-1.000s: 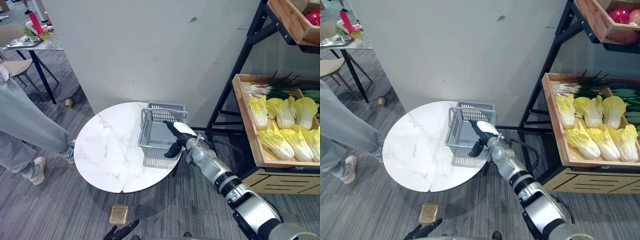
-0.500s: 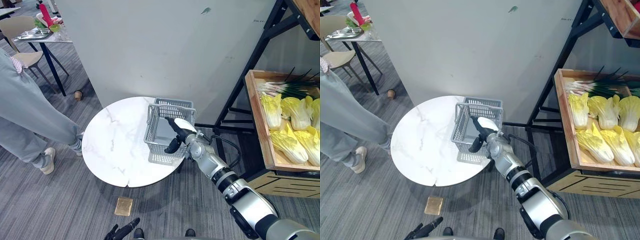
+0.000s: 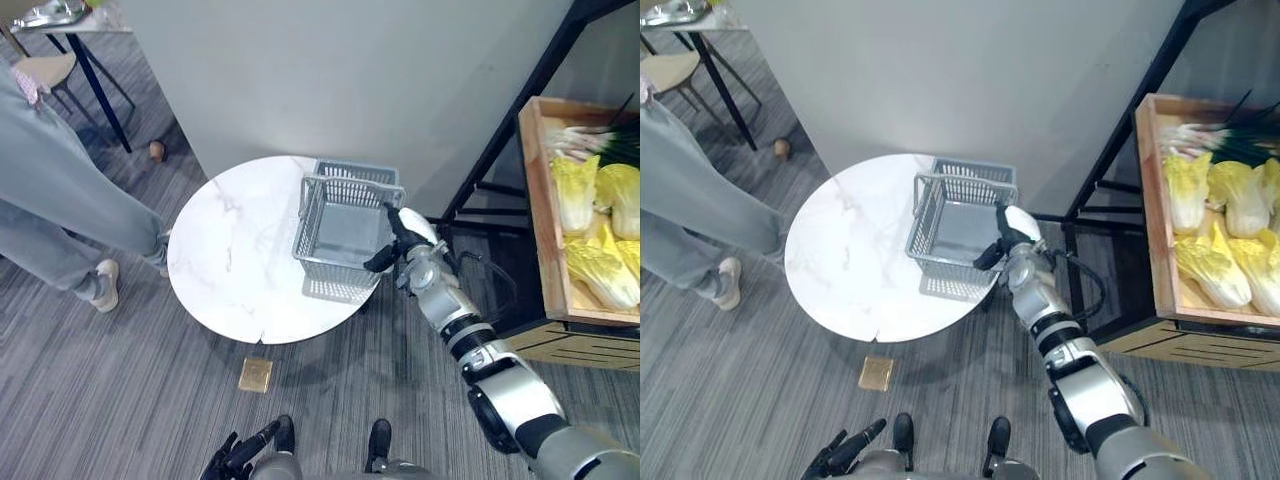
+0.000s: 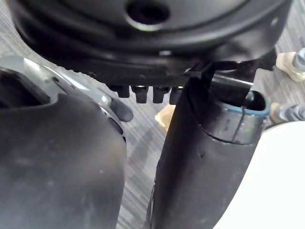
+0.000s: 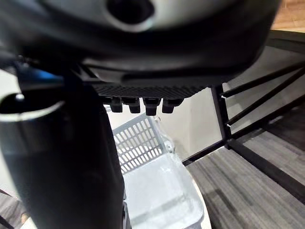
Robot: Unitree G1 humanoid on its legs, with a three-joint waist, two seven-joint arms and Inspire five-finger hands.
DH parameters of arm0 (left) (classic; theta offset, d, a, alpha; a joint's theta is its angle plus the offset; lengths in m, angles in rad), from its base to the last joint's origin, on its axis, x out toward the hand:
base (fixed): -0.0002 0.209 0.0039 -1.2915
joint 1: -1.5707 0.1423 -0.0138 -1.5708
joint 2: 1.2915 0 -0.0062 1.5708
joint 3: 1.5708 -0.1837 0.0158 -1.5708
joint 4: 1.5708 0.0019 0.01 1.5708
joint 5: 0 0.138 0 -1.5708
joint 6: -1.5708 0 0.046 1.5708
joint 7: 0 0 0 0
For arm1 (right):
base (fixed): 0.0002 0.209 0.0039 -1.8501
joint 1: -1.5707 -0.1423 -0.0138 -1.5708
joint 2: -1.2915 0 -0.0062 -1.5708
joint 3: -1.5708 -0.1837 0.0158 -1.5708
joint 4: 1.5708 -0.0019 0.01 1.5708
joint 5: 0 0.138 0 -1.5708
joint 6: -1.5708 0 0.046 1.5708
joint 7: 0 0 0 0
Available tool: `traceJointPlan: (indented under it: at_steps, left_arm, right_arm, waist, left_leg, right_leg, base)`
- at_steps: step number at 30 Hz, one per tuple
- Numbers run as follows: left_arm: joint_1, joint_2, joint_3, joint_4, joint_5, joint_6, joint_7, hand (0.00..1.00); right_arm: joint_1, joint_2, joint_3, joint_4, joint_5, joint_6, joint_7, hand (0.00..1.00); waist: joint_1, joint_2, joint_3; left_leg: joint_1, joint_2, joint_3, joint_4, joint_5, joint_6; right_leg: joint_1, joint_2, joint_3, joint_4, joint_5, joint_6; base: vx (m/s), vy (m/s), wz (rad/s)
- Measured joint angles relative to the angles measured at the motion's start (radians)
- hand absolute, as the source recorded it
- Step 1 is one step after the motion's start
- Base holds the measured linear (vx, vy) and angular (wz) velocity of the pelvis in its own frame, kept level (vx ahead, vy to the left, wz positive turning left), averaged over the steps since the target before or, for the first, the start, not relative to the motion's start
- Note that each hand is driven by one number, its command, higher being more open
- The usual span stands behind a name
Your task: Pick vegetable in the basket
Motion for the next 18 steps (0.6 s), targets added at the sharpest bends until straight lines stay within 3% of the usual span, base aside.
traceJointPlan:
  at_steps: [5, 18]
  left_arm:
    - [-0.021, 0.001, -0.004, -0.001, -0.033, -0.001, -0.024, 1.00]
    - [-0.058, 0.016, -0.039, -0.022, -0.110, -0.004, -0.056, 1.00]
  right_arm:
    - [-0.120, -0.054, -0.040, 0.000, 0.011, -0.005, -0.086, 1.00]
    - [-0.191, -0.119, -0.042, 0.021, 0.053, -0.022, -0.157, 1.00]
  waist:
    - [0.013, 0.005, 0.048]
    - [0.028, 0.006, 0.132]
  left_leg:
    - [-0.039, 0.017, 0.000, -0.001, 0.009, -0.003]
    - [-0.078, 0.031, 0.005, 0.004, 0.013, -0.005]
  right_leg:
    - [-0.034, 0.018, 0.001, 0.000, 0.008, -0.013]
    - [-0.082, 0.038, 0.009, 0.012, 0.006, -0.022]
  base:
    - [-0.06, -0.018, -0.02]
    - [-0.02, 0.007, -0.01]
